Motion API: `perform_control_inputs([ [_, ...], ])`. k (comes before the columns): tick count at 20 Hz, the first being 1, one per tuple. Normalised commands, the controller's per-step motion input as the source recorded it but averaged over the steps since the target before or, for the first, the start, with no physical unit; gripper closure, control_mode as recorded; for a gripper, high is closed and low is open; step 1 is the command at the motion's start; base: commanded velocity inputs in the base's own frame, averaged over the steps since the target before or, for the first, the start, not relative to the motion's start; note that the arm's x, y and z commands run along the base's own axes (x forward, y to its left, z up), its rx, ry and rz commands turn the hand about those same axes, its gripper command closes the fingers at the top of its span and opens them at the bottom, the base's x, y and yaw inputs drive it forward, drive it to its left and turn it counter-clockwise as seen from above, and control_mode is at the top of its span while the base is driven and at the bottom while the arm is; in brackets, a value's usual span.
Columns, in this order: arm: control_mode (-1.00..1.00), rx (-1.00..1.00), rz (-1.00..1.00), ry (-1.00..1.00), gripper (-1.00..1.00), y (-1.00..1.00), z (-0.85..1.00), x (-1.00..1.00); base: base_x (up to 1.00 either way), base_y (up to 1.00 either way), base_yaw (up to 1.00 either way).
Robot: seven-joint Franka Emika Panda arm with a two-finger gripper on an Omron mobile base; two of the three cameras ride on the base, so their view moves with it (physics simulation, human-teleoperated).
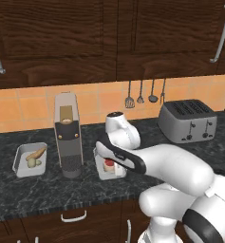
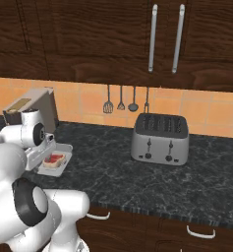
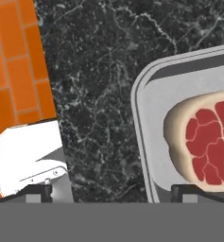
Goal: Take the meat container that has the steak and place it on the second highest rack of the freezer. Then take the vegetable container that has the sweet potato and mushroom and place it on the highest rack of the freezer.
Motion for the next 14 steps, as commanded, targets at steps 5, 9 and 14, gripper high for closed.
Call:
perform_control_inputs([
  [5, -1.0, 0.0, 0.01, -0.05, -1.0, 0.0, -0.09, 0.21, 0.0, 0.0, 0.0],
  [9, -1.0, 0.0, 0.02, -0.01, -1.0, 0.04, -0.24, 0.19, 0.0, 0.0, 0.0],
  [14, -1.0, 0.0, 0.02, 0.0, -1.0, 0.14, -0.31, 0.01, 0.0, 0.0, 0.0],
])
